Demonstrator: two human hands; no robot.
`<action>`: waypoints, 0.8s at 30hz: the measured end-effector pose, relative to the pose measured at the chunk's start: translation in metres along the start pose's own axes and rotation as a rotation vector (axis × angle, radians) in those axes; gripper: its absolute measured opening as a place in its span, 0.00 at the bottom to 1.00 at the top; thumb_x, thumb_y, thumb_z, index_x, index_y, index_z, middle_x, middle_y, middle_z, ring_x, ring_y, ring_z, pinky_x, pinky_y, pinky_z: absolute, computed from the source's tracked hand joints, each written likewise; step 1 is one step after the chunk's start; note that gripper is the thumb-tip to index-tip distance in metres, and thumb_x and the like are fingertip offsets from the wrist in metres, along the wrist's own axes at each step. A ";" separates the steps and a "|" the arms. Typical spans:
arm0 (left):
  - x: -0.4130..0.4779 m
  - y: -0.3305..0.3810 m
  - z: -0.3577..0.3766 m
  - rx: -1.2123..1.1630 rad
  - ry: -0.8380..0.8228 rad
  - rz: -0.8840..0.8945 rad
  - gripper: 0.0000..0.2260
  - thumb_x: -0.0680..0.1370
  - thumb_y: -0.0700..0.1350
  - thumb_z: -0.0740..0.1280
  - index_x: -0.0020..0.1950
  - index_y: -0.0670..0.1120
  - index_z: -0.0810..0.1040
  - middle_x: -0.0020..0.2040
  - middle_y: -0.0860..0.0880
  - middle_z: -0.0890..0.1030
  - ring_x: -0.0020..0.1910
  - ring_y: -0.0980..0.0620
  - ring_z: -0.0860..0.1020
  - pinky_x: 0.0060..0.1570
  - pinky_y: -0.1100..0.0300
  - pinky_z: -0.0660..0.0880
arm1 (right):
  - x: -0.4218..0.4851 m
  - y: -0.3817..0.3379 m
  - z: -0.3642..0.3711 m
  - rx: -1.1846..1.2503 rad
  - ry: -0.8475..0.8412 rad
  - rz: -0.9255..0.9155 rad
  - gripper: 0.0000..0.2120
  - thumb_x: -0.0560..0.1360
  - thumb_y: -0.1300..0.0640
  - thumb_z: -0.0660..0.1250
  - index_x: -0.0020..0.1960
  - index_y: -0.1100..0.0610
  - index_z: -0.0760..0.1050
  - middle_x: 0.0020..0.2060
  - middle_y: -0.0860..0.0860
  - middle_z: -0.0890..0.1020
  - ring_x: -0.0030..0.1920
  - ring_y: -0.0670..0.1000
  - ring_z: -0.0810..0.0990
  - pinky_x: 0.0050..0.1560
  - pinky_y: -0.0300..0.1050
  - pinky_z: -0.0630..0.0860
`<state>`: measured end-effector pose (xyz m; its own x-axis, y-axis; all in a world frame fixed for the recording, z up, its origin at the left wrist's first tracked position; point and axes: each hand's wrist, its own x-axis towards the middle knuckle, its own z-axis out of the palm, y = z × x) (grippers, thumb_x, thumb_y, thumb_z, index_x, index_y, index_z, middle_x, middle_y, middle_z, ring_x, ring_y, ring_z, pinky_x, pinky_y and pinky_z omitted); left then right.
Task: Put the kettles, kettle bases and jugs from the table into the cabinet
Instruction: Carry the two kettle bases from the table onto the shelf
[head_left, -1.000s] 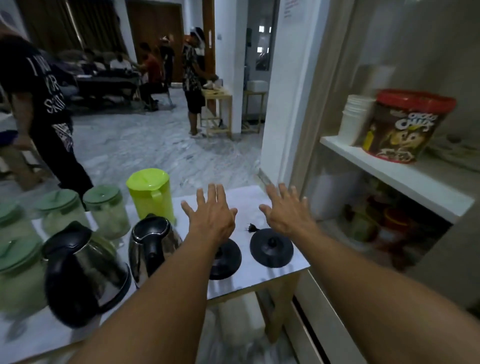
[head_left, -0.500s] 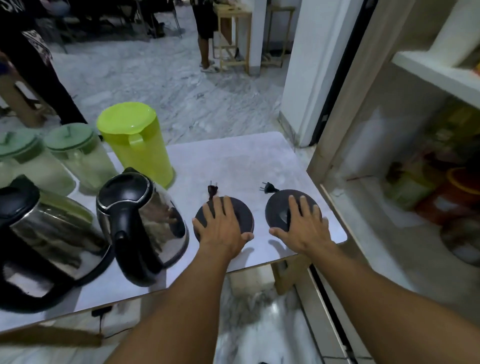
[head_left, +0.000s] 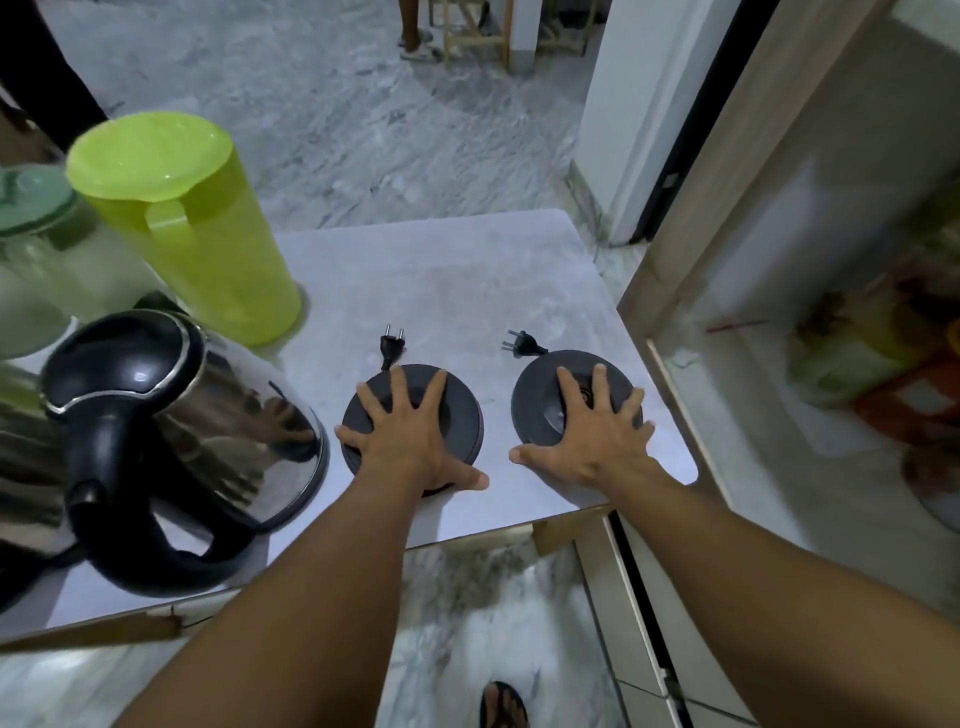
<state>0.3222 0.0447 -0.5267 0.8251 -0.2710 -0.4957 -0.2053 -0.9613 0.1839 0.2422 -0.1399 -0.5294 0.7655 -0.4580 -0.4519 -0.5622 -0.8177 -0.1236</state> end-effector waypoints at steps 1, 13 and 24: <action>-0.002 -0.002 0.002 -0.017 0.033 0.004 0.62 0.56 0.70 0.76 0.78 0.60 0.41 0.79 0.50 0.37 0.77 0.36 0.36 0.67 0.25 0.48 | 0.000 0.000 0.000 0.003 0.002 0.003 0.58 0.63 0.23 0.64 0.79 0.42 0.34 0.79 0.51 0.34 0.76 0.71 0.35 0.72 0.73 0.49; -0.027 0.004 0.001 -0.013 0.236 0.060 0.37 0.64 0.57 0.78 0.65 0.42 0.67 0.63 0.42 0.65 0.64 0.41 0.64 0.59 0.52 0.71 | -0.013 -0.024 -0.005 -0.164 0.189 -0.069 0.49 0.68 0.31 0.69 0.73 0.64 0.61 0.70 0.62 0.68 0.68 0.63 0.66 0.69 0.54 0.63; -0.041 0.006 -0.010 0.341 0.287 0.138 0.25 0.69 0.56 0.72 0.57 0.42 0.71 0.52 0.43 0.74 0.53 0.44 0.71 0.55 0.54 0.67 | -0.037 -0.024 -0.027 -0.213 0.156 -0.104 0.38 0.70 0.37 0.70 0.67 0.63 0.69 0.64 0.60 0.72 0.64 0.60 0.68 0.64 0.50 0.65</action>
<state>0.2918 0.0502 -0.4967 0.8805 -0.4188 -0.2221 -0.4449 -0.8918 -0.0820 0.2361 -0.1129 -0.4857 0.8637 -0.4026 -0.3030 -0.4126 -0.9103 0.0335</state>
